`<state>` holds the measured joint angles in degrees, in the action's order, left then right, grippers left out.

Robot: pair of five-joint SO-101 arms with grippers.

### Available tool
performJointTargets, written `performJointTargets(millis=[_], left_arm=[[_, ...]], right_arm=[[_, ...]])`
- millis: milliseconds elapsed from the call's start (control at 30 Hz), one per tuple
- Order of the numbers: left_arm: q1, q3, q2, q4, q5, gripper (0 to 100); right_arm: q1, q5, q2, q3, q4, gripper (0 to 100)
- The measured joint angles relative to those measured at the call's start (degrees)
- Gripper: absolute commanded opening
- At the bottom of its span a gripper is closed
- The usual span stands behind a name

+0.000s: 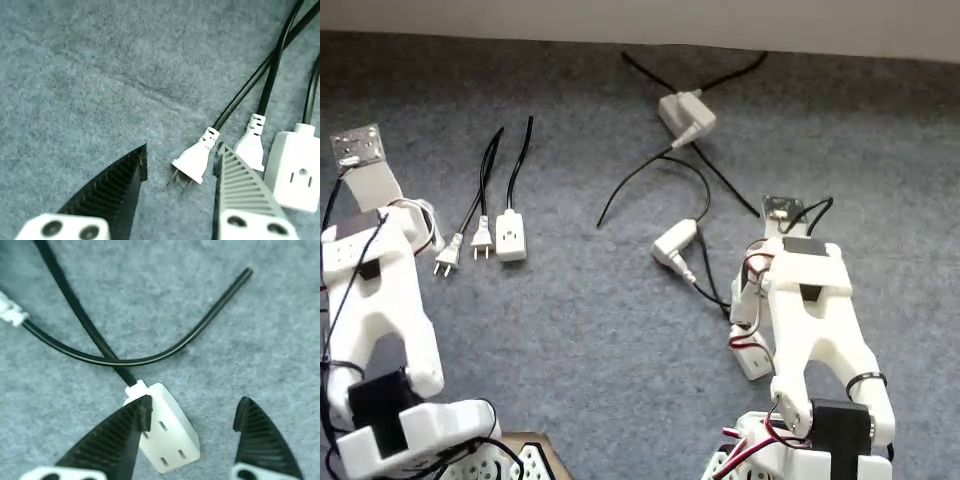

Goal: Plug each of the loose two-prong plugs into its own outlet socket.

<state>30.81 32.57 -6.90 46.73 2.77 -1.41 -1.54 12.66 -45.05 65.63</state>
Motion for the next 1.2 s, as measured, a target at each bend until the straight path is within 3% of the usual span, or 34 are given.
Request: performJointTargets(millis=[167,367,633,867,1033,1200], left_arm=[[-2.81,-5.98,9.41,0.18,5.54,22],[-2.46,-18.11,18.46,11.78,12.22,22],[-1.85,-27.87,28.04,17.76,20.40,22],[-2.11,-32.97,34.37,19.78,26.55,12],[-2.90,-36.04,35.52,26.73,30.42,2],[-2.64,-38.77,35.78,34.20,34.20,1]], right_arm=[[0.00,0.35,0.00,0.00,0.00,27.5],[-0.18,0.35,0.79,-3.25,-2.55,27.5],[-0.26,0.35,0.88,-5.45,-5.36,27.5],[-0.26,0.35,0.88,-5.45,-5.36,27.5],[-0.44,0.35,0.88,-5.45,-5.36,27.5],[-0.53,0.53,0.18,-6.42,-5.45,27.5]])
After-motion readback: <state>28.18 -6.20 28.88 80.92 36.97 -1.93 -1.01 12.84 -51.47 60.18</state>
